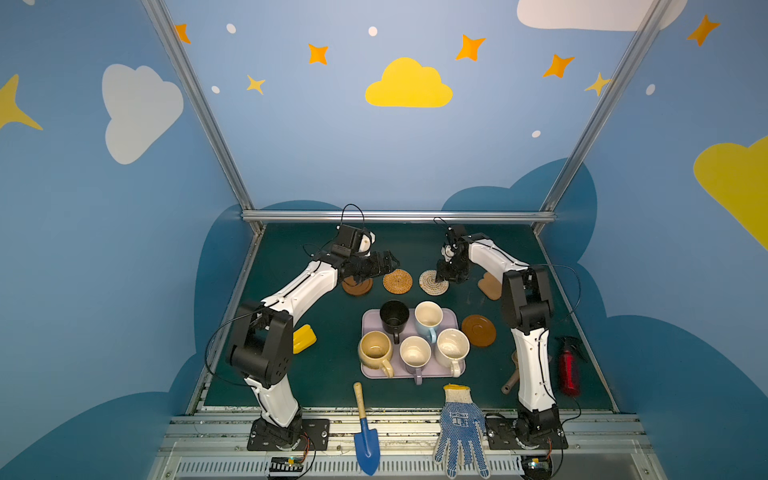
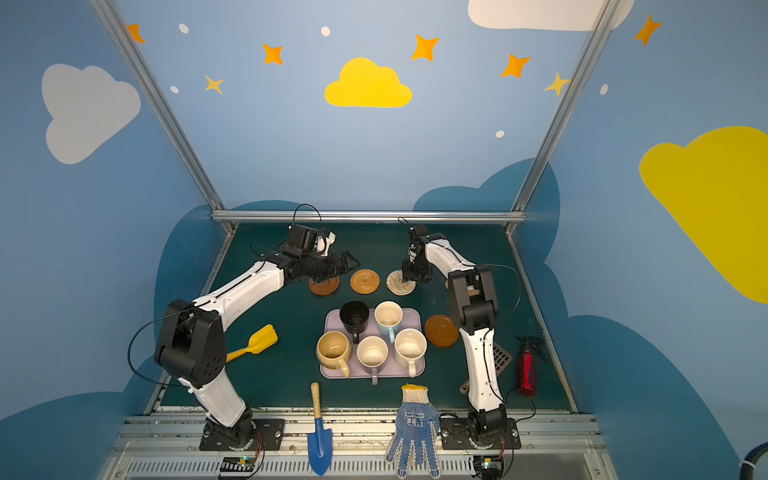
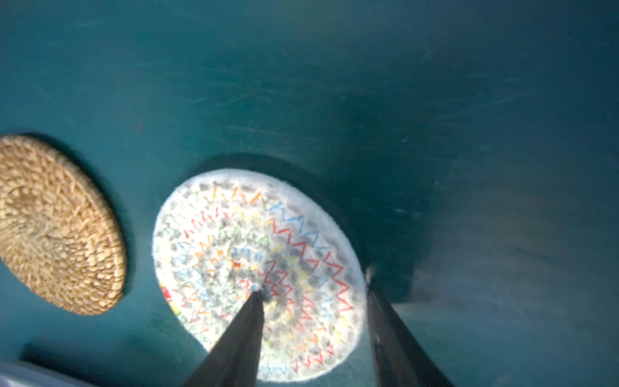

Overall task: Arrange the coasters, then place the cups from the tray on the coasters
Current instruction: 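Slide the rope coaster with right gripper toward the rattan coaster, then release the rope coaster and move right gripper to the ringed brown coaster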

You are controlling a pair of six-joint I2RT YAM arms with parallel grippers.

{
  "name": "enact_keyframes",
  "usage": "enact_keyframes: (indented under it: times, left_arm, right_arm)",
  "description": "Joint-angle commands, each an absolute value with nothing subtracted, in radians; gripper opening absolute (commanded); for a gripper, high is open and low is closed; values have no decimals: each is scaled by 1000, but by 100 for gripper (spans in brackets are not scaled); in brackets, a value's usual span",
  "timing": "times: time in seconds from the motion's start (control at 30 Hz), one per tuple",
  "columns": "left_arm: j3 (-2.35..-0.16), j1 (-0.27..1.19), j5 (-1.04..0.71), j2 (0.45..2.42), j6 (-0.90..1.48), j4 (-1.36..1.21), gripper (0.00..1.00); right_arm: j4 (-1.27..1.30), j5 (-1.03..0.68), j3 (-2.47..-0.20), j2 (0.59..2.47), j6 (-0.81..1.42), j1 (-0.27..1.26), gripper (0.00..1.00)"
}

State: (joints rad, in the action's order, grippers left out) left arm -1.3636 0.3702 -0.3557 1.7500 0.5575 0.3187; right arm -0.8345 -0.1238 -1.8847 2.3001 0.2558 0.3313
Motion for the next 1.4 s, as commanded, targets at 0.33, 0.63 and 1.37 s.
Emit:
enact_keyframes:
  times: [0.33,0.63,1.37]
  left_arm:
    - [-1495,429,-241,1676,431,503,100]
    - [-1557,530,-280,1605,300,562,100]
    - [-1689,606,-266,1649,236,745,100]
  right_arm:
    - [-823,-53,-1707,1953,281,318,75]
    - [-725,72,-1364,1510,276,303,83]
    - [-651,-143,-1307,1629,325,49,94]
